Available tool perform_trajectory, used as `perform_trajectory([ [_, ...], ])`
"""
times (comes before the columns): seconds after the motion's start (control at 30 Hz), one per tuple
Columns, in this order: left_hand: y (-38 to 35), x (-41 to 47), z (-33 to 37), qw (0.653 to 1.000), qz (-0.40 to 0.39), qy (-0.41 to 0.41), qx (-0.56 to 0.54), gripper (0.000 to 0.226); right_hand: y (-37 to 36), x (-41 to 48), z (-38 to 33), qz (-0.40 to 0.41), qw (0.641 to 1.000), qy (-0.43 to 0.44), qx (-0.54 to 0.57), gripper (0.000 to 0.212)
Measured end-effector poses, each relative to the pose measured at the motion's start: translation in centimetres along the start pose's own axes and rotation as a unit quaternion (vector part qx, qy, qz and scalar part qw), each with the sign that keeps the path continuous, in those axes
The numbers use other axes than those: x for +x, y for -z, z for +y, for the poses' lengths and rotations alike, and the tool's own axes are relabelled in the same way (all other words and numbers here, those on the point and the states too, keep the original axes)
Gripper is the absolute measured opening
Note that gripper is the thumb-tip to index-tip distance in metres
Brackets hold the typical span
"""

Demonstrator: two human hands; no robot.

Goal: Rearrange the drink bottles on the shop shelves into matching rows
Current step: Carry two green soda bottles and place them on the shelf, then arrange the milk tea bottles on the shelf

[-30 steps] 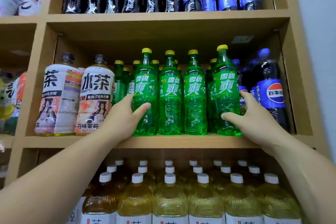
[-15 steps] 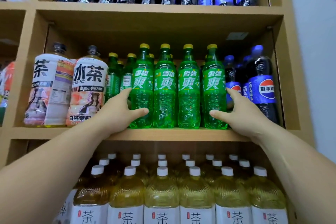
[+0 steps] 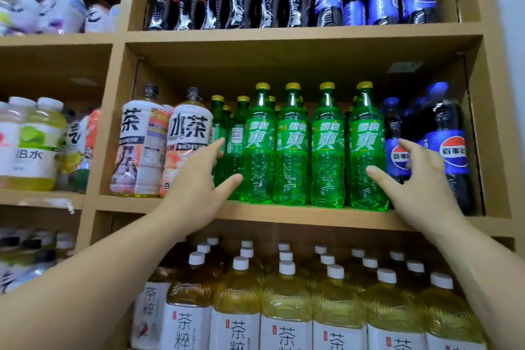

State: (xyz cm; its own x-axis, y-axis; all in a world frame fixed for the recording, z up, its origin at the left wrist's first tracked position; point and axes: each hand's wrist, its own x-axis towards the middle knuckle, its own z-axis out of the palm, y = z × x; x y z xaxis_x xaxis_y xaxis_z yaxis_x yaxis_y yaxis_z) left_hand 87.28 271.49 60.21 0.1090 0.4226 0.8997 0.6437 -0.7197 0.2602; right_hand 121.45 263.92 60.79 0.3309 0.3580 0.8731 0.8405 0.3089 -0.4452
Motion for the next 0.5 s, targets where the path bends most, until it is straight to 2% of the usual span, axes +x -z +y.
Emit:
perform_trajectory([
  [0.13,5.5,-0.8,-3.7,0.991,0.106,0.018,0.076,0.067,-2.2,-1.9,-2.8,0.123,0.986,0.112,0.023,0.057],
  [0.2,7.9,-0.8,-5.5,0.980,0.151,0.051,0.118,0.067,-4.0,-3.0,-6.7,0.123,0.977,0.155,0.083,0.051],
  [0.33,10.6,-1.2,-7.8,0.970,0.162,0.115,0.138,0.068,-9.1,-5.4,-15.8,0.031,0.965,0.197,0.168,0.039],
  [0.4,10.9,-1.5,-9.1,0.974,0.137,0.126,0.130,0.068,-11.7,-6.0,-19.3,-0.046,0.969,0.169,0.177,0.042],
  [0.5,10.8,-1.4,-10.6,0.981,0.094,0.131,0.109,0.060,-15.3,-5.7,-22.8,-0.143,0.973,0.076,0.165,0.060],
])
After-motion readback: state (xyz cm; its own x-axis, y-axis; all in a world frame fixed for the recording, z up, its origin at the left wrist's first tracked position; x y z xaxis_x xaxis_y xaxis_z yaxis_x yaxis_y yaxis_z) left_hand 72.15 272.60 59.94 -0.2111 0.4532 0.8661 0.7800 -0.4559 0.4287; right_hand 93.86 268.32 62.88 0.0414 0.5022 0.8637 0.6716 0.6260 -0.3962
